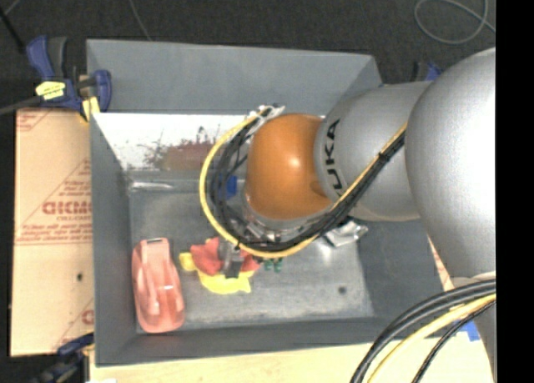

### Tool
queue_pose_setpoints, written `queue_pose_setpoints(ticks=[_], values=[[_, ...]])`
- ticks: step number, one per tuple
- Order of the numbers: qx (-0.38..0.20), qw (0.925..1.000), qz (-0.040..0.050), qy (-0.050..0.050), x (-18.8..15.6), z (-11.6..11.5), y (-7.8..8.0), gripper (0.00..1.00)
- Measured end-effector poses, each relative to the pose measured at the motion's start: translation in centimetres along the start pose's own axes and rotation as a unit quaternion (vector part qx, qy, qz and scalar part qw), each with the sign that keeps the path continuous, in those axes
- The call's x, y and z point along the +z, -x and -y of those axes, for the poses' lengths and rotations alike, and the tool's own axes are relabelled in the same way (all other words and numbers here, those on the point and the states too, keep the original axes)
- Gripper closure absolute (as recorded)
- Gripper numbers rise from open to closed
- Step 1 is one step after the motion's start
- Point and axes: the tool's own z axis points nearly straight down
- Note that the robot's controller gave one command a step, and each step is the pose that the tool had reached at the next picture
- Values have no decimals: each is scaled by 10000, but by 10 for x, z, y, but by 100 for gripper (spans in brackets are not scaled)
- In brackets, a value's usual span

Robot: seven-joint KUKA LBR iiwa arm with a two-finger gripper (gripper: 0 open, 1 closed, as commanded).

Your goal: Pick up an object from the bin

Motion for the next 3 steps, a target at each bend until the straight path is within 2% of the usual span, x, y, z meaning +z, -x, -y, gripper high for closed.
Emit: queue_pose_setpoints(ticks=[1,2,3], values=[[14,10000,32,8,-52,-5,8,100],[136,9999,19,6,-79,-9,5,100],[86,10000,37,6,-115,-1,19,100]])
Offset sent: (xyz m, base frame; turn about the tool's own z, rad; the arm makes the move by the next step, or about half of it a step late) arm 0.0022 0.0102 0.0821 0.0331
